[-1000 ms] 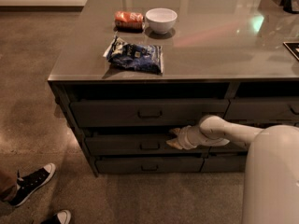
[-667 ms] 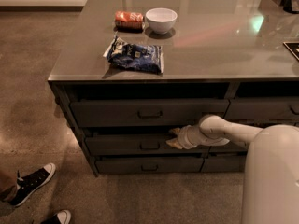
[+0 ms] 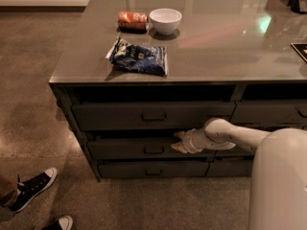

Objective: Open middle drawer

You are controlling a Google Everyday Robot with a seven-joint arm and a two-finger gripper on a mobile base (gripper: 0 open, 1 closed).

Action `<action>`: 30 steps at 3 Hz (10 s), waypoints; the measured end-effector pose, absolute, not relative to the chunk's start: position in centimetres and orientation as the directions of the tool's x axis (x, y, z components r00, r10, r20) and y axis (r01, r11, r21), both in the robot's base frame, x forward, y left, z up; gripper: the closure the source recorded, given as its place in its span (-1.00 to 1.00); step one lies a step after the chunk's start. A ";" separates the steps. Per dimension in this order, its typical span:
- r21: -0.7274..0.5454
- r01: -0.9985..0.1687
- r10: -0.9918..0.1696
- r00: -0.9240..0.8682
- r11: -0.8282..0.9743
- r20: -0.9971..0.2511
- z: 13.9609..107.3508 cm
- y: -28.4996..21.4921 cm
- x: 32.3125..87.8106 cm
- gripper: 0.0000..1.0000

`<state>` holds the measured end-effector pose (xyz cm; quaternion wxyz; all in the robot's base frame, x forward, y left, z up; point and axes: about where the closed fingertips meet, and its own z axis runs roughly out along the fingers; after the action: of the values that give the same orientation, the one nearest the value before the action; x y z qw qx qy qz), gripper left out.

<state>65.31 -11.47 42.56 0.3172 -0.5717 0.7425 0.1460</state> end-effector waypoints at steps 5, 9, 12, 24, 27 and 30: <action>-0.145 -0.942 -0.756 -0.145 0.303 -0.639 42.5 -11.5 65.2 -1.00; -0.098 -0.939 -0.787 -0.216 0.330 -0.577 41.4 -14.5 59.9 -0.15; -0.098 -0.939 -0.787 -0.216 0.330 -0.577 43.6 -14.5 60.3 1.00; 0.035 -0.964 -0.878 -0.256 0.265 -0.405 41.2 -16.1 54.0 -0.28; 0.018 -0.959 -0.844 -0.258 0.283 -0.470 42.5 -18.9 50.6 -1.00; 0.000 -0.963 -0.829 -0.231 0.268 -0.509 45.0 -15.2 50.0 -0.62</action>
Offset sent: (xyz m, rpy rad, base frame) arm 0.0000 0.0000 0.0000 0.0000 0.0000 0.0000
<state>50.02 -15.25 45.01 0.2102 -0.5835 0.7680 0.1598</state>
